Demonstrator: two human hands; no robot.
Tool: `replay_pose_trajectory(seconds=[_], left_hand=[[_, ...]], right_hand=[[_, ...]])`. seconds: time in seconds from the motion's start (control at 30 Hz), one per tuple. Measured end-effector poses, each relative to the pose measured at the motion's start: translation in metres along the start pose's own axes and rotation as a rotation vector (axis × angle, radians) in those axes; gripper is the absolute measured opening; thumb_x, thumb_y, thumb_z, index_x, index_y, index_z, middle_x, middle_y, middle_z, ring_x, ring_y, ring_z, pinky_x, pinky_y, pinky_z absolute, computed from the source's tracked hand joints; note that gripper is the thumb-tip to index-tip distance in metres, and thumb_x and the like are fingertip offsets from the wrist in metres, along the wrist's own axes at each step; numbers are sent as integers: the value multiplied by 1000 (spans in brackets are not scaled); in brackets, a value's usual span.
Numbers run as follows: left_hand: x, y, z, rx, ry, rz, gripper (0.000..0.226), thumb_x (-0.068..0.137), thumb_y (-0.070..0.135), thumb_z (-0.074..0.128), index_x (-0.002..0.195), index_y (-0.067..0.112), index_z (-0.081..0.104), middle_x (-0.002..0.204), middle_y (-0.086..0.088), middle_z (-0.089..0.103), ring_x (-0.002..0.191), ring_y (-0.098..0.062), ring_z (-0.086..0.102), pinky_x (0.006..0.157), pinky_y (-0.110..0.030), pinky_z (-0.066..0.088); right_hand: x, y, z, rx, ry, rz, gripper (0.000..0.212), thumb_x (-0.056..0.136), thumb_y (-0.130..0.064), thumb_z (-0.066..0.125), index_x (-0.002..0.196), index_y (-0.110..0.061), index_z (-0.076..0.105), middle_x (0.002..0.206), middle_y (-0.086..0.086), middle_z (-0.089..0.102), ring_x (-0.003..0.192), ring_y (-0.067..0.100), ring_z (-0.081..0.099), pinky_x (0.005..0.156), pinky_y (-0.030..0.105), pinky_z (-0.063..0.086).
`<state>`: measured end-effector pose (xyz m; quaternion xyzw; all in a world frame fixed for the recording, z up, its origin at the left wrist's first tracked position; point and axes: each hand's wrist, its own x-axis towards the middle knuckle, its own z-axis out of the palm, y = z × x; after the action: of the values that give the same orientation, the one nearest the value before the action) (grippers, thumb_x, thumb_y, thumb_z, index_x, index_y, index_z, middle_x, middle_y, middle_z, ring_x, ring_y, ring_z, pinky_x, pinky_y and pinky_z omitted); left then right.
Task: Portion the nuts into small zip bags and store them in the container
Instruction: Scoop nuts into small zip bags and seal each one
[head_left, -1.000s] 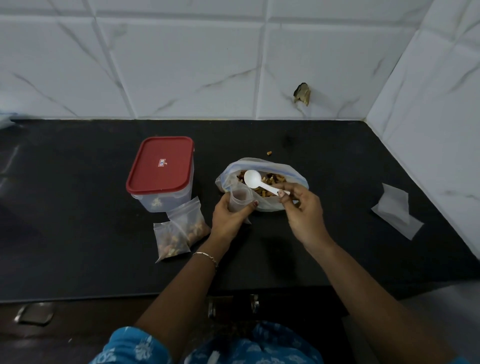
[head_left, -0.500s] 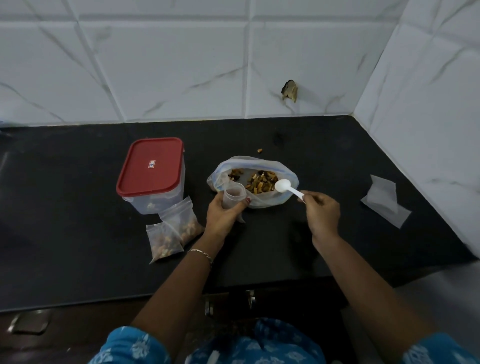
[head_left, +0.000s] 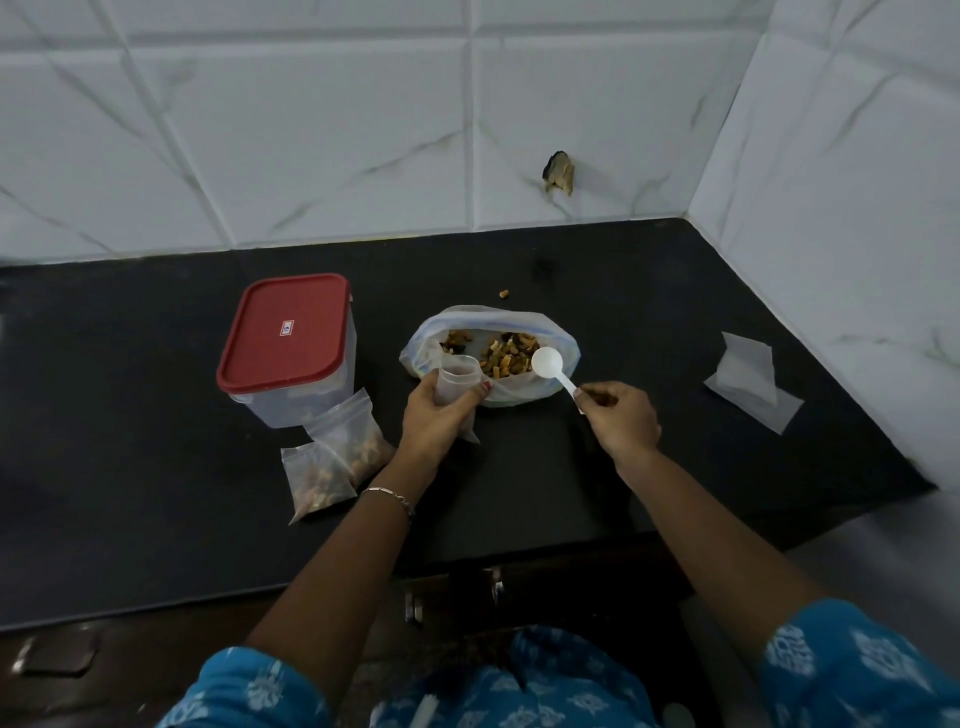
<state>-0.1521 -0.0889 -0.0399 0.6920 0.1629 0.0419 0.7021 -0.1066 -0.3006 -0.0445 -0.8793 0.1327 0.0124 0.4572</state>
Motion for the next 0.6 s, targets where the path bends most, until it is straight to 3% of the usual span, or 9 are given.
replay_pose_trajectory(seconds=[0.13,0.27,0.43,0.6], left_hand=[[-4,6,4,2,1,42,32,82,27,74,111,26,60,111,8,62,105,-7,59,86,-26,51],[-5,14,9,24,-4,111,40,80,30,77,116,21,61,112,4,67,105,-10,64,92,-35,54],[-8,33,11,34,-18,191,43,79,33,77,116,31,55,113,5,67,105,-10,65,89,-34,55],[-13,55,3,-31,-48,235,46,76,14,80,113,21,53,107,2,65,99,-12,66,76,-24,57]], right_hand=[[-6,-13,1,44,40,-156,29,83,-43,70,109,-33,66,103,-12,66,100,11,61,92,44,51],[-23,-54,4,205,-162,-341,20,80,-42,73,95,-28,73,92,-12,70,86,6,62,82,34,55],[-32,-92,6,176,-293,-505,30,76,-36,80,101,-26,68,84,-11,69,77,-1,64,72,18,52],[-28,-114,6,168,-191,-504,15,79,-19,77,88,-26,69,81,-8,71,76,4,68,73,32,60]])
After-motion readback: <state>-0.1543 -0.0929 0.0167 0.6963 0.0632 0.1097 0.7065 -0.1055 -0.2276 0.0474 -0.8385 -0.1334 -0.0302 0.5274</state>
